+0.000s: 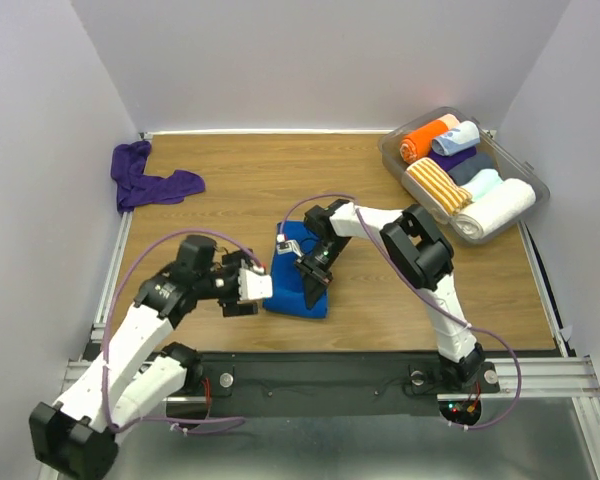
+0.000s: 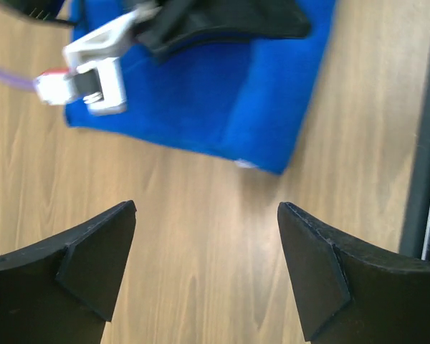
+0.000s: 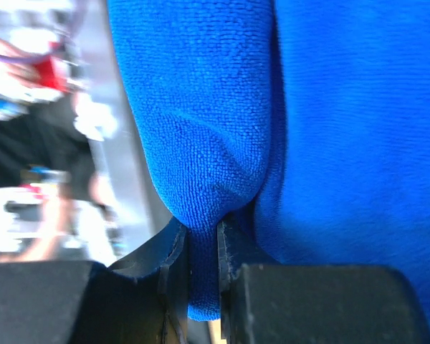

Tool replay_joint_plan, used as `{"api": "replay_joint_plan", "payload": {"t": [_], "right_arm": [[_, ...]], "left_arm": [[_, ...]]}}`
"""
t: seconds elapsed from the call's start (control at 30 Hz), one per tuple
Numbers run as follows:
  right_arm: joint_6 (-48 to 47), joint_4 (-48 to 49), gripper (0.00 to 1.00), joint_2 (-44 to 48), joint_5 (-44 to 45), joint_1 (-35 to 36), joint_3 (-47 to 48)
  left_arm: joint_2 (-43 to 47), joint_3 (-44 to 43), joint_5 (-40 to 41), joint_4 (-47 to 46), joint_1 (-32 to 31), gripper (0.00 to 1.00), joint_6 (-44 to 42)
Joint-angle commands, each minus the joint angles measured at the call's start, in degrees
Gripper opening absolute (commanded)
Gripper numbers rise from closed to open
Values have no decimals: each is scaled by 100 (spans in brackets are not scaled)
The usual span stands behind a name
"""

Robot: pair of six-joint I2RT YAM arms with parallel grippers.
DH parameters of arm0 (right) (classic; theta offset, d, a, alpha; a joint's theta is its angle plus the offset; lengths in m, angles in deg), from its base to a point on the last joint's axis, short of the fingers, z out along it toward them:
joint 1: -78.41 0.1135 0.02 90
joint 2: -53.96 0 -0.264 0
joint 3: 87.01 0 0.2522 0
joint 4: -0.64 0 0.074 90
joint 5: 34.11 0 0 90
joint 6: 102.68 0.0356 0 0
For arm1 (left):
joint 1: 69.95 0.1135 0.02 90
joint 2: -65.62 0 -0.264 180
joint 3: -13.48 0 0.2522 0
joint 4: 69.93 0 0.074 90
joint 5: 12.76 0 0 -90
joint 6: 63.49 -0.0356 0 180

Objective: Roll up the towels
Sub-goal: Roll the towel

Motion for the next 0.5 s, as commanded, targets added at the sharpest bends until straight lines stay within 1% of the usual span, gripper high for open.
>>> {"api": "replay_joint_plan", "payload": {"t": [0.0,0.03,0.07,0.1,0.17,0.2,0.27,0.33,0.47], "right_arm": [[-189,-728,10,-536,-398,-205,192],[-180,-746,11,-676,-477,-241,236],[-171,-755,12,-730,-504,-267,254],[-145,-763,14,-791,-521,-311,271],[-145,-790,16,-905,-583,-346,333],[-154,-799,17,-932,-600,-373,350],[-180,-834,18,-968,-574,-390,403],[-189,-834,19,-994,-548,-408,421],[-197,-843,23,-1082,-460,-426,508]], "left_arm": [[-20,343,1317,-1024,-1168,94,289],[-238,361,1468,-1217,-1457,97,411],[-241,344,1600,-1306,-1678,98,447],[-519,317,1802,-1394,-2098,99,500],[-958,247,2057,-1701,-2417,99,588],[-1109,212,2085,-1763,-2688,99,606],[-1478,107,2094,-1921,-2892,99,606],[-1646,80,2129,-2131,-3076,99,580],[-1998,237,2216,-2527,-3340,99,396]]}}
